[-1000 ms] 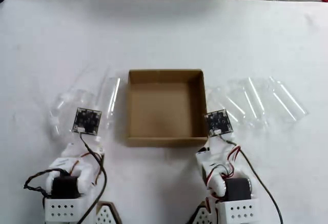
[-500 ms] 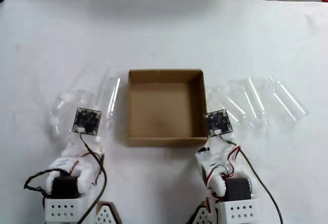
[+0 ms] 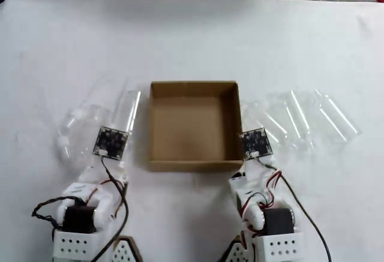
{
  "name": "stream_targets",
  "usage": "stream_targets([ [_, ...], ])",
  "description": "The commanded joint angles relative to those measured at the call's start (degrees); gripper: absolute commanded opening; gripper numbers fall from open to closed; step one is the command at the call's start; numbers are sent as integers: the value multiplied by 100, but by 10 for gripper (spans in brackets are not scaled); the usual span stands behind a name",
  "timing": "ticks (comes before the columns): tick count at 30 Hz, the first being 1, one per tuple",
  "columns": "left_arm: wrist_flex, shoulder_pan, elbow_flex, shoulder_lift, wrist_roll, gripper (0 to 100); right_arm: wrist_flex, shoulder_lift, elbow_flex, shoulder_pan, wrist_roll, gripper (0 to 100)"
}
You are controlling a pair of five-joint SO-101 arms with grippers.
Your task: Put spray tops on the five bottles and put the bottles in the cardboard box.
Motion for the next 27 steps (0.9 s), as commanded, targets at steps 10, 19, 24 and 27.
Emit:
stream_targets([
  [10, -53, 57, -18, -66, 44, 24, 31, 4, 53, -57, -53, 18],
  [19, -844, 31, -1477, -66, 79, 23, 31, 4, 53, -57, -53, 18],
  [24, -888, 31, -2171, -66, 79, 23, 31, -4, 53, -57, -53, 18],
  [27, -853, 31, -2505, -66, 70, 23, 31, -4, 53, -57, -53, 18],
])
